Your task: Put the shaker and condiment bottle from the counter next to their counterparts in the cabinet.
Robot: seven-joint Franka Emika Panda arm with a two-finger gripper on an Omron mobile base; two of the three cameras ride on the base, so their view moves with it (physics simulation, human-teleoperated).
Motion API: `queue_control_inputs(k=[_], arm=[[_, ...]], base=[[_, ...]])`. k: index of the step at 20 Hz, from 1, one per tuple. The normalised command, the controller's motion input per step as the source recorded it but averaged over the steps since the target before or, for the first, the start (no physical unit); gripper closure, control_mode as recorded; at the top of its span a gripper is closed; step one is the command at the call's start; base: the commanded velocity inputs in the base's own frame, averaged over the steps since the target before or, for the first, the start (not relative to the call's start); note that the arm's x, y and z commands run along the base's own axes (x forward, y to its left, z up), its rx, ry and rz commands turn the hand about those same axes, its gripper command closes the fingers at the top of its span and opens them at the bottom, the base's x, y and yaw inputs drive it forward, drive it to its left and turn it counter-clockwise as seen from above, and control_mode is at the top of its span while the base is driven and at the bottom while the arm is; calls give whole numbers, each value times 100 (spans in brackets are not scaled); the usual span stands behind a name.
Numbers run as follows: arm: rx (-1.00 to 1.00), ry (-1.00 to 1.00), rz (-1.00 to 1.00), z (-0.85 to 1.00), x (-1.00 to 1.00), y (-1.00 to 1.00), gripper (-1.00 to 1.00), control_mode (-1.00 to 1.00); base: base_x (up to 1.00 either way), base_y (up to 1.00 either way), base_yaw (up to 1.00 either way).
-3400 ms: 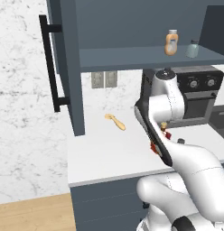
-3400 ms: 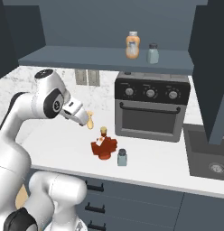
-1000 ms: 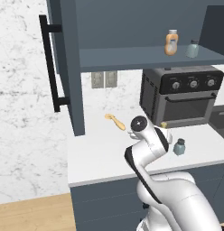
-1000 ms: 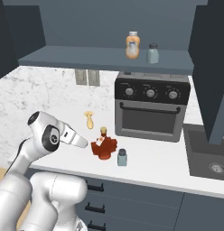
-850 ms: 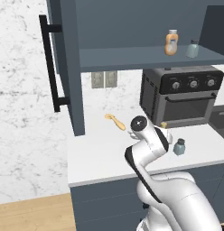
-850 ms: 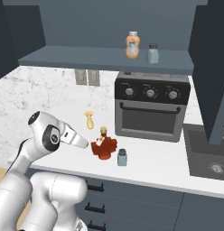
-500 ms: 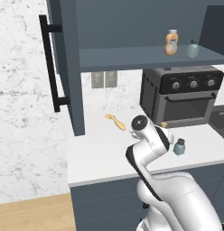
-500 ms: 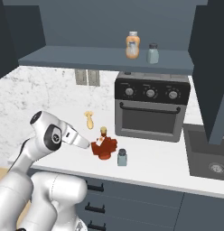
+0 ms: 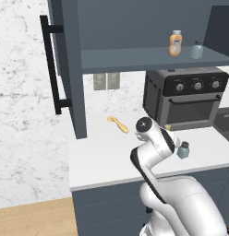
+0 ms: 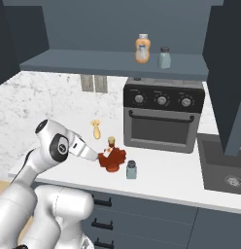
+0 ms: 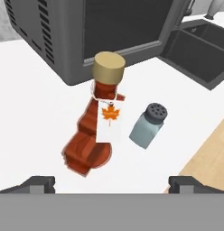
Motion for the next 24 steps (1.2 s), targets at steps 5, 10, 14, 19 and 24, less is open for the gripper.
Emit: queue_control_inputs(k=[5, 10, 14, 19, 24], arm=[[0, 0, -20, -17, 2, 0, -100, -100], [0, 0, -21, -3, 4, 0, -100, -100], [0, -11, 0, 0, -33, 29, -100, -100], [0, -16, 0, 0, -40, 37, -100, -100], [0, 0, 0, 0, 2, 29, -100, -100]], base=[[0, 0, 0], [0, 0, 0], [0, 0, 0], [0, 0, 0], [0, 0, 0]])
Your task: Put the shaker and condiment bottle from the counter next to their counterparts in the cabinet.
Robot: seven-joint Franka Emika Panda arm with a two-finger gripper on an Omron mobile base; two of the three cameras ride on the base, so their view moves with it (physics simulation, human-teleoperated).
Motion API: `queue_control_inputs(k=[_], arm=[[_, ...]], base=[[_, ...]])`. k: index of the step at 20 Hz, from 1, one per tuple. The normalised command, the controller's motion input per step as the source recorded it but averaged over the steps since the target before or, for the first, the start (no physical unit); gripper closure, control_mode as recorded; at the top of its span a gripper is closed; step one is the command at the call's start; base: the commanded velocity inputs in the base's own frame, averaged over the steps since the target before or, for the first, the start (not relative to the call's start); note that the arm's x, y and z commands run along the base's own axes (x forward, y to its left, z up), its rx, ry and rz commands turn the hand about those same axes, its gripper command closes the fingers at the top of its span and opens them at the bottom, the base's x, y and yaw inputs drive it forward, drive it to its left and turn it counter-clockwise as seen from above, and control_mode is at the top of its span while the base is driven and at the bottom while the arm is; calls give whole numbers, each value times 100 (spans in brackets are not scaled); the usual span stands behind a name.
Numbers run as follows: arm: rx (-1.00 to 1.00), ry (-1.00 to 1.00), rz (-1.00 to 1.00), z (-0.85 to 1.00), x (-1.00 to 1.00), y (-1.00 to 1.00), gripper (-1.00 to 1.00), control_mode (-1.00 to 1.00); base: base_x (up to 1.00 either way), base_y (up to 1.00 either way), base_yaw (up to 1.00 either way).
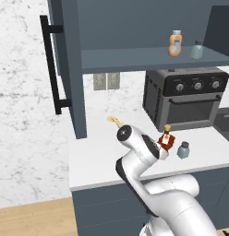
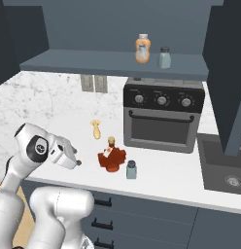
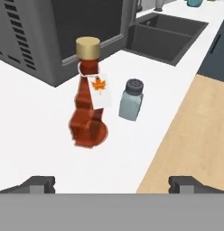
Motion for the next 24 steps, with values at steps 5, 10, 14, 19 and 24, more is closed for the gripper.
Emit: queue_control_inputs(k=[5, 10, 14, 19, 24], arm=[[-9, 0, 0, 0, 12, 34, -100, -100], [-3, 0, 0, 0, 24, 1, -100, -100], [-1, 0, 0, 0, 46, 0, -100, -100], [0, 0, 0, 0, 41, -11, -100, -100], [0, -1, 0, 0, 20, -32, -100, -100]], base=[[0, 0, 0], [0, 0, 0], [0, 0, 0], [0, 0, 0], [0, 0, 0]])
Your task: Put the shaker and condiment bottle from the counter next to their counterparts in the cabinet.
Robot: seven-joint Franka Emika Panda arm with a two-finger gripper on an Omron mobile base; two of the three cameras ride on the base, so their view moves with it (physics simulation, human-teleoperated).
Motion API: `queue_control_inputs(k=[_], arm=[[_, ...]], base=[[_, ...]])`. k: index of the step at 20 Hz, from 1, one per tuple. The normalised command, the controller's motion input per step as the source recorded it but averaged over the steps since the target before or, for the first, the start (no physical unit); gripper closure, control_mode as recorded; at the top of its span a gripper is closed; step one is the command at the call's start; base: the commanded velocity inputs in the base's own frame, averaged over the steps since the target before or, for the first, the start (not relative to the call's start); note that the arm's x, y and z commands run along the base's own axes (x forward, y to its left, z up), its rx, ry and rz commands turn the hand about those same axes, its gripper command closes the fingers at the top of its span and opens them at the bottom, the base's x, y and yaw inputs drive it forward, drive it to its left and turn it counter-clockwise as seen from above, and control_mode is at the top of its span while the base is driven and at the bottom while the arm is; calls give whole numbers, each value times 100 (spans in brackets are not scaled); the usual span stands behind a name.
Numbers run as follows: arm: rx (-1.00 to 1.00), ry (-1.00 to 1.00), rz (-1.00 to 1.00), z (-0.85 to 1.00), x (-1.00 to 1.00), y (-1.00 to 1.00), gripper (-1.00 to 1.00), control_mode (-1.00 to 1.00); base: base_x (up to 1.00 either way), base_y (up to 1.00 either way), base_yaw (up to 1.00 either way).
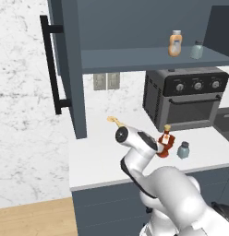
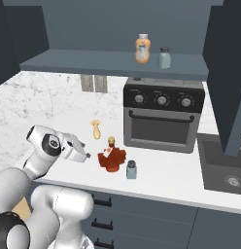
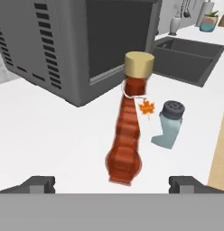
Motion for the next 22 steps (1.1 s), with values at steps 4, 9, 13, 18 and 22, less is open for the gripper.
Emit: queue_control_inputs(k=[4, 9, 13, 18, 22], arm=[[0, -3, 0, -3, 1, -32, -100, -100], [0, -2, 0, -7, 0, -19, -100, -100], [0, 0, 0, -12, 0, -13, -100, -100], [0, 0, 0, -15, 0, -9, -100, -100], [0, 0, 0, -14, 0, -11, -100, -100]], base=[[0, 0, 0], [0, 0, 0], [0, 0, 0], [0, 0, 0], [0, 0, 0]])
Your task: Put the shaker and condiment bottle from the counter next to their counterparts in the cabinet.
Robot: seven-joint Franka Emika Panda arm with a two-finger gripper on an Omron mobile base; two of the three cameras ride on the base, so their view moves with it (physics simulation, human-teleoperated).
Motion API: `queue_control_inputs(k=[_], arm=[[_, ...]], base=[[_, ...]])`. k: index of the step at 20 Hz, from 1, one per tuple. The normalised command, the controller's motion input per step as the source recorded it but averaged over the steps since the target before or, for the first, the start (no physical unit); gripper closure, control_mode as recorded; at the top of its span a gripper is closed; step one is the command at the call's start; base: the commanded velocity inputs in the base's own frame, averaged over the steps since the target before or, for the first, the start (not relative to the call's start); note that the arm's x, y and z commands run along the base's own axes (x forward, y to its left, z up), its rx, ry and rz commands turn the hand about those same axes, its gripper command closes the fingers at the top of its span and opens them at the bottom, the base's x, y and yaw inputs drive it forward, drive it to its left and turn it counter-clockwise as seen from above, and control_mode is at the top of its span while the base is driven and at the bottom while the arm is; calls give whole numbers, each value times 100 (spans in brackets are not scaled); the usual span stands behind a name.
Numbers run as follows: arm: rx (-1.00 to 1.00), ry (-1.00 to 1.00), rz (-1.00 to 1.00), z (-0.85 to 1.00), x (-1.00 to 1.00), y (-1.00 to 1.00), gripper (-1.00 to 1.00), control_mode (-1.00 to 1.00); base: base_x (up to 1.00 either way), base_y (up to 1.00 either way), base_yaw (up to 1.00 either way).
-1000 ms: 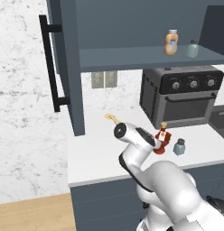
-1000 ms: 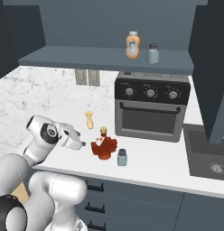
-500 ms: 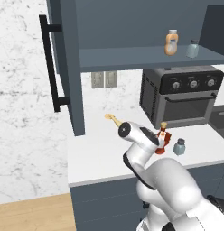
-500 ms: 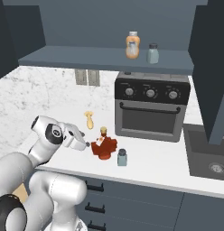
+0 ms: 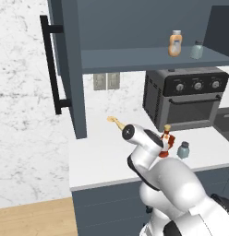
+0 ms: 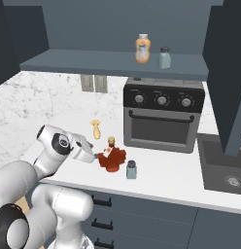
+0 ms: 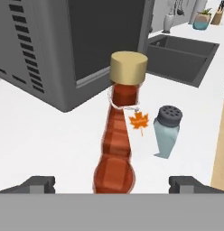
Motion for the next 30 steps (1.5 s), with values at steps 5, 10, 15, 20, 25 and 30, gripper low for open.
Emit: queue_control_inputs(k=[5, 10, 15, 20, 25, 30], arm=[[0, 0, 0, -15, 0, -17, -100, -100], [0, 0, 0, -15, 0, -18, -100, -100], [0, 0, 0, -11, 0, -13, -100, -100], [0, 0, 0, -11, 0, -10, -100, -100], [0, 0, 0, -13, 0, -8, -100, -100], [0, 0, 0, -20, 0, -2, -100, -100]], base=[[0, 0, 0], [0, 0, 0], [0, 0, 0], [0, 0, 0], [0, 0, 0], [0, 0, 0]])
